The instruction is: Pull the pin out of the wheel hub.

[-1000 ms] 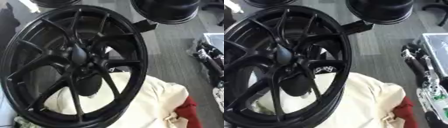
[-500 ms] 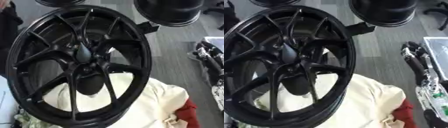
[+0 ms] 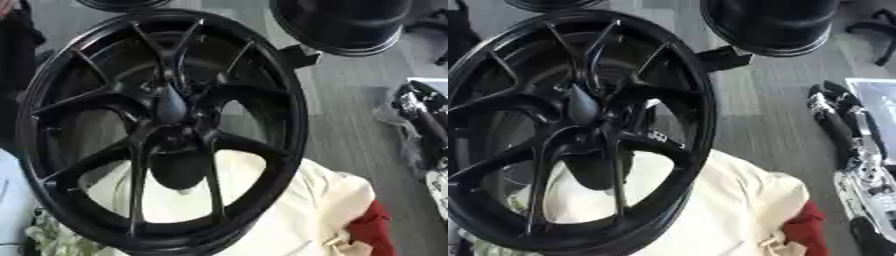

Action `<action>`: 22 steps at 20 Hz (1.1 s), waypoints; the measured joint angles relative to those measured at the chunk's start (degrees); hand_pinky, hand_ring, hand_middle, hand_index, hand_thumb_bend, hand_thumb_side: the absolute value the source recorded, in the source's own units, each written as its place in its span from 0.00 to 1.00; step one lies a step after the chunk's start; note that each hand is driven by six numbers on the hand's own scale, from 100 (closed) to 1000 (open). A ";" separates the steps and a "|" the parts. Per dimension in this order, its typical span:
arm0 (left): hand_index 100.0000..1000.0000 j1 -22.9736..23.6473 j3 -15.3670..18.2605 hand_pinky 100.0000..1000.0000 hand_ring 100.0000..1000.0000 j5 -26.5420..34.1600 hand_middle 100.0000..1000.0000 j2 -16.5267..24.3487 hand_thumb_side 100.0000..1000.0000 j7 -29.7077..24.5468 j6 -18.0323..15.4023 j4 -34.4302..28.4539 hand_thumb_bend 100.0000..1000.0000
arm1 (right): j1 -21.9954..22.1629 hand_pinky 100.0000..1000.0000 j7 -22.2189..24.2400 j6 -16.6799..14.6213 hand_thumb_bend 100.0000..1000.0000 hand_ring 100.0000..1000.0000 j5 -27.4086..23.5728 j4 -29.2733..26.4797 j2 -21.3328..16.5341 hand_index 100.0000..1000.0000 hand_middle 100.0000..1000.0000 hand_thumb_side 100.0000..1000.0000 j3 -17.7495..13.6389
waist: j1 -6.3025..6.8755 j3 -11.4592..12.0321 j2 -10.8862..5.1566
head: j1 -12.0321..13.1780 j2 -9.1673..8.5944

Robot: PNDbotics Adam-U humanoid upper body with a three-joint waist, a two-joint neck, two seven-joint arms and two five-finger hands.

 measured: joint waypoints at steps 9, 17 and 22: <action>0.78 1.17 1.03 0.84 0.74 1.21 0.65 -0.78 0.40 3.38 1.15 -0.85 0.49 | 0.05 0.87 -0.15 -0.10 0.07 0.74 -0.07 -0.15 0.01 0.86 0.74 0.41 -0.02 | -0.31 0.05 -0.16 | 0.01 -0.05; 0.75 8.69 2.28 0.85 0.71 25.55 0.63 -12.26 0.49 33.40 1.52 -15.60 0.38 | -0.81 0.87 -0.32 -0.02 0.07 0.74 -0.50 -0.35 0.49 0.86 0.74 0.41 -0.04 | -1.06 -0.36 -0.21 | 0.82 -0.08; 0.74 13.62 1.41 0.85 0.71 32.93 0.62 -22.32 0.50 41.60 0.90 -25.52 0.40 | -1.30 0.87 -0.62 -0.09 0.07 0.74 -0.65 -0.53 0.69 0.86 0.74 0.41 -0.06 | -1.45 -0.42 -0.20 | 1.35 -0.42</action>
